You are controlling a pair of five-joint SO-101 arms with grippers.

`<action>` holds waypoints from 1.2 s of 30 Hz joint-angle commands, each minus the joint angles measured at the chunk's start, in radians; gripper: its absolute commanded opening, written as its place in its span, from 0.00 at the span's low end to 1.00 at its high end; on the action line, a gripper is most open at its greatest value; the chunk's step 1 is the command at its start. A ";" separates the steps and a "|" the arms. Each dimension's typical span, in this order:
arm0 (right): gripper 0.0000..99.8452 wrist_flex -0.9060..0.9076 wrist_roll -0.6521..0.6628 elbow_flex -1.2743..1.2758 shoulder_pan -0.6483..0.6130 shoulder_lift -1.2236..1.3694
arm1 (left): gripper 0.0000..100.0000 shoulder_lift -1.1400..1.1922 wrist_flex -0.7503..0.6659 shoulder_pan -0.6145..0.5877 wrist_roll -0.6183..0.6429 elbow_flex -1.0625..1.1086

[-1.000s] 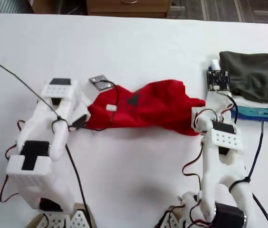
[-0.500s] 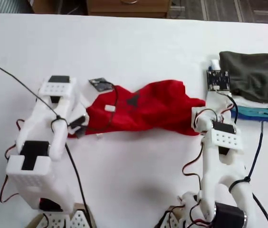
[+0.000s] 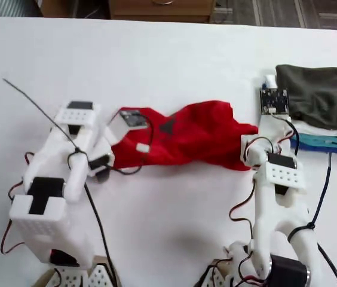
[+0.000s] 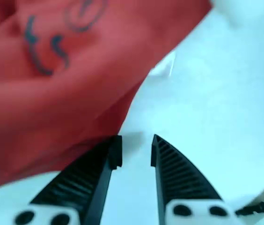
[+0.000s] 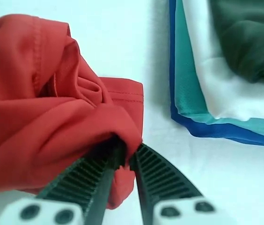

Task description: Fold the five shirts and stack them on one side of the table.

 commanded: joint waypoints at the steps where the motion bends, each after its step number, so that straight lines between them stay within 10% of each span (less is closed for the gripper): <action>1: 0.02 -0.015 -0.008 -0.009 -0.004 -0.002 | 0.13 -0.011 -0.121 -0.003 -0.014 0.039; 36: 0.02 -0.015 -0.008 -0.009 -0.004 -0.001 | 0.20 -0.008 -0.049 -0.126 0.032 -0.159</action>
